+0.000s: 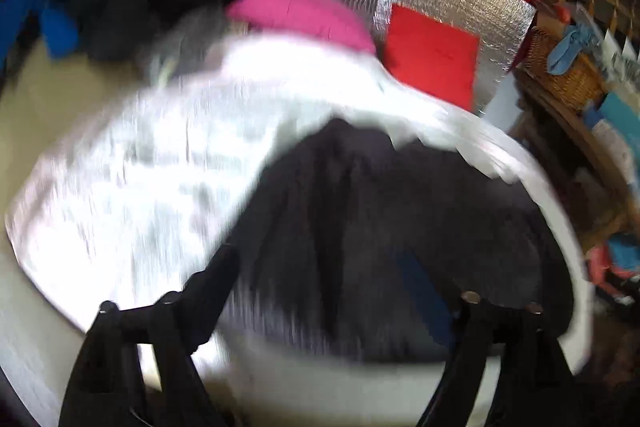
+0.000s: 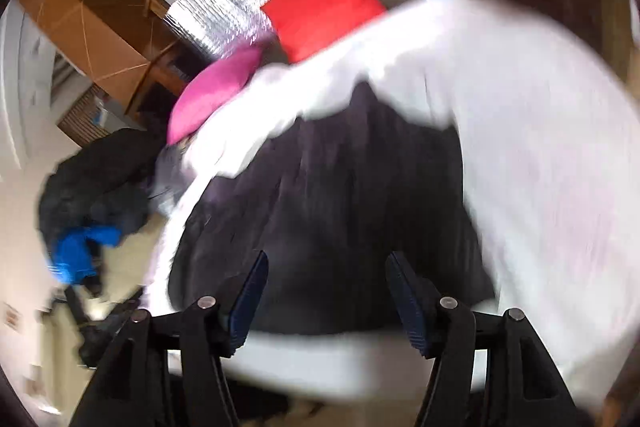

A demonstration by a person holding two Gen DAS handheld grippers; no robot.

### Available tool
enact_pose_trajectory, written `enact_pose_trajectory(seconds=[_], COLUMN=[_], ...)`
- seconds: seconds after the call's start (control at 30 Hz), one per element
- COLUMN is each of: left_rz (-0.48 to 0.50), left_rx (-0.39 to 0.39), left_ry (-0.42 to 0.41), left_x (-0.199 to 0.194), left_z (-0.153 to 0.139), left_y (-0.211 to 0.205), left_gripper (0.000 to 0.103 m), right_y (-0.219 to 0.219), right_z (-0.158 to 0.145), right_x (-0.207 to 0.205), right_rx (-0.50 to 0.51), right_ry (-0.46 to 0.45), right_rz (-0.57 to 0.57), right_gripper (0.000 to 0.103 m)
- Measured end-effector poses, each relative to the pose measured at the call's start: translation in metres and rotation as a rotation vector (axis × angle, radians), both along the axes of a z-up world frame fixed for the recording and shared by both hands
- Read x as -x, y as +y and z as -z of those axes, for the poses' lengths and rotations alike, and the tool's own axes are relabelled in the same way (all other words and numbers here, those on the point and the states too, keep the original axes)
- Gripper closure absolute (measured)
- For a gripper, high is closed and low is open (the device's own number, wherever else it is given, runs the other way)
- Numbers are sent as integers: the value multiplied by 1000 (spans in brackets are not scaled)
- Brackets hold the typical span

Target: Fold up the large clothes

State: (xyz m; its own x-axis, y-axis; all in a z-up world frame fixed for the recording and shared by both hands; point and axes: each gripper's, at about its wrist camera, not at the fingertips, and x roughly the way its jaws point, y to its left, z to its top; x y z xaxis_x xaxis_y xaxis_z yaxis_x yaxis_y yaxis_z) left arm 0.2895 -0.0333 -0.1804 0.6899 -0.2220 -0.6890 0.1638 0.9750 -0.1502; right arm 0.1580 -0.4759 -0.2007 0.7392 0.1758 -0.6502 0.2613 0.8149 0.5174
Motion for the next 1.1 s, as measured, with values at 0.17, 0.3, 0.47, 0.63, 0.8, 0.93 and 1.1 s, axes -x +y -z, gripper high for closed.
enact_pose_trajectory(seconds=[0.17, 0.3, 0.47, 0.63, 0.8, 0.93, 1.1], left_rz=[-90, -150, -147, -129, -76, -48, -41], left_rx=[-109, -162, -34, -83, -103, -155, -127], left_ry=[101, 199, 303, 233, 117, 82, 182], left_x=[-91, -116, -148, -128, -77, -38, -39], left_z=[35, 80, 112, 93, 65, 63, 98], left_y=[-29, -19, -2, -4, 10, 17, 30], left_gripper=[18, 17, 7, 8, 8, 8, 7], right_y=[-13, -30, -54, -38, 3, 42, 69], right_z=[24, 64, 93, 75, 39, 37, 71], right_x=[-98, -156, -183, -174, -138, -108, -94], right_rx=[-15, -20, 48, 107, 111, 108, 202], right_ry=[67, 155, 169, 141, 20, 9, 130], right_rz=[-1, 61, 132, 151, 41, -78, -145], right_gripper=[47, 48, 65, 60, 38, 37, 37])
